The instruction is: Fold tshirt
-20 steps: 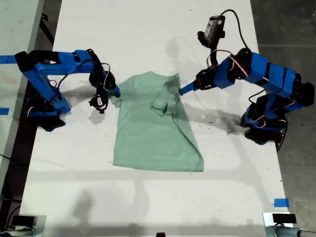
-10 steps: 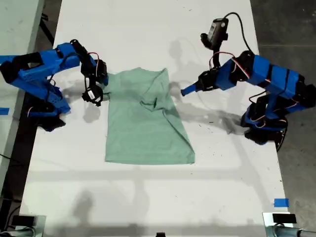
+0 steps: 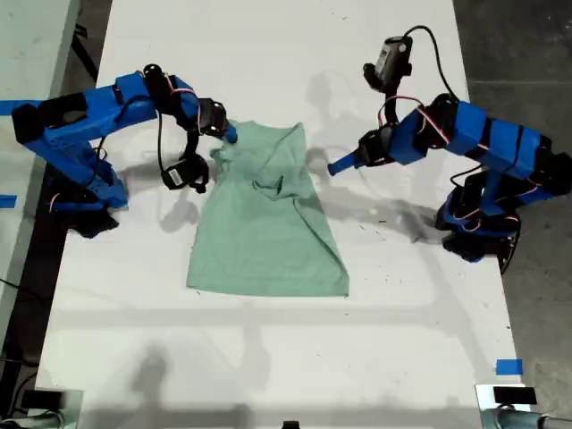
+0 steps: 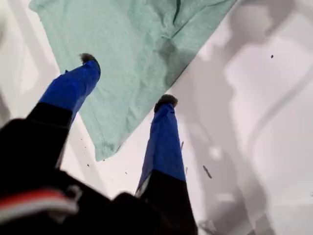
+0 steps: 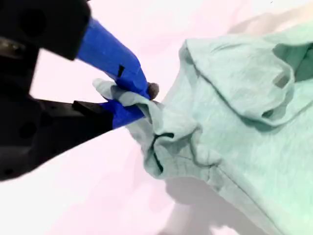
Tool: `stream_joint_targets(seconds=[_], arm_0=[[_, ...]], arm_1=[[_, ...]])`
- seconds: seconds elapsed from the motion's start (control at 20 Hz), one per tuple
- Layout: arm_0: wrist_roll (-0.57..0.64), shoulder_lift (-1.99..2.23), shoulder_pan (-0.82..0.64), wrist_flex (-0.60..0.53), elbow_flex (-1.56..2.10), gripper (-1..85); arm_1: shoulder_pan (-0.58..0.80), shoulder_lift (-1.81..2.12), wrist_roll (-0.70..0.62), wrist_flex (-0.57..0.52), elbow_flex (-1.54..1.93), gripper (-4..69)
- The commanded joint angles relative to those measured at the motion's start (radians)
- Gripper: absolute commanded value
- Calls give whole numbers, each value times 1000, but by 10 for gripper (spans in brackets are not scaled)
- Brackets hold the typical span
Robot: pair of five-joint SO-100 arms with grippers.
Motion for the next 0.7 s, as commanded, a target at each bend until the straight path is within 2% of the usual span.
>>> stream_joint_targets(seconds=[0.0, 0.15, 0.25, 0.3, 0.35, 0.5, 0.65], arm_0=[[-2, -199, 81, -26, -244, 0], [6, -534, 126, 67, -586, 0], [25, -822, 117, 216, -936, 18], [8, -845, 106, 196, -911, 92], [0, -847, 97, 222, -911, 226], [2, -764, 86, 295, -910, 270], [2, -549, 98, 371, -868, 270]], arm_1=[[0, 51, 17, -32, -5, 269], [-5, 51, 26, -29, 2, 267], [-11, 52, 31, -28, 6, 267], [-14, 52, 34, -25, 8, 266], [-15, 58, 37, -23, 14, 266], [-21, 72, 46, -25, 40, 266], [-55, 71, 51, -11, 51, 258]])
